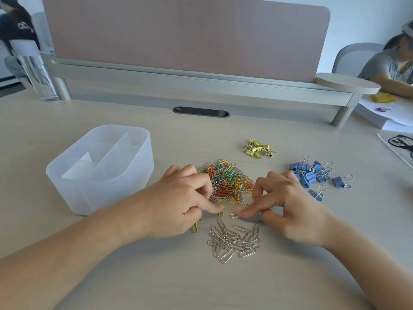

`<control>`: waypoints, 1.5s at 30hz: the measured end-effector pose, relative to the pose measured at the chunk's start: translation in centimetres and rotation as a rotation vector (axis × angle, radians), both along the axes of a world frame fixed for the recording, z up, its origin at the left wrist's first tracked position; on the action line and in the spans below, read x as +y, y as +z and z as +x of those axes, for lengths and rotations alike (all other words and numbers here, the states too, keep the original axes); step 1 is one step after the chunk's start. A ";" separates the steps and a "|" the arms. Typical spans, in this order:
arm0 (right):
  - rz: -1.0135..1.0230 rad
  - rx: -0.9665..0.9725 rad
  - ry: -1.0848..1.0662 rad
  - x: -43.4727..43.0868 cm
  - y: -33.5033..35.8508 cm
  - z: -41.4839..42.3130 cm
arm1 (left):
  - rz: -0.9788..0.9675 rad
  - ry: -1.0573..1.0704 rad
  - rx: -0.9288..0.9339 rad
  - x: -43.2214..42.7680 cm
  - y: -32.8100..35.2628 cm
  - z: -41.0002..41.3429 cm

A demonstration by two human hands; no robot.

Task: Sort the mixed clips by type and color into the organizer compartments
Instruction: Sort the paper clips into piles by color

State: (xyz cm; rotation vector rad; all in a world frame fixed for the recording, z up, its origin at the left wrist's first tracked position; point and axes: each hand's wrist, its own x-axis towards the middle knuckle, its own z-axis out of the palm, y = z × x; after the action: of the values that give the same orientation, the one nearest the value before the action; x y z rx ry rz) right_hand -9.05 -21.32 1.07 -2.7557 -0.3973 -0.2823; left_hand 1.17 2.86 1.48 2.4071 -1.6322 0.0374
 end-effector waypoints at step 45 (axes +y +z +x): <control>-0.128 0.001 0.012 2.2 -0.5 -0.1 | -0.233 -0.083 -0.011 0.7 0.0 1.9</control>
State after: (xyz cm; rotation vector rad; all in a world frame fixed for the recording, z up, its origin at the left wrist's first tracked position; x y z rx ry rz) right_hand -9.14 -19.09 0.54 -2.8774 -0.4459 -0.2616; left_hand 3.07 3.61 1.51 2.1686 -1.6313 0.2142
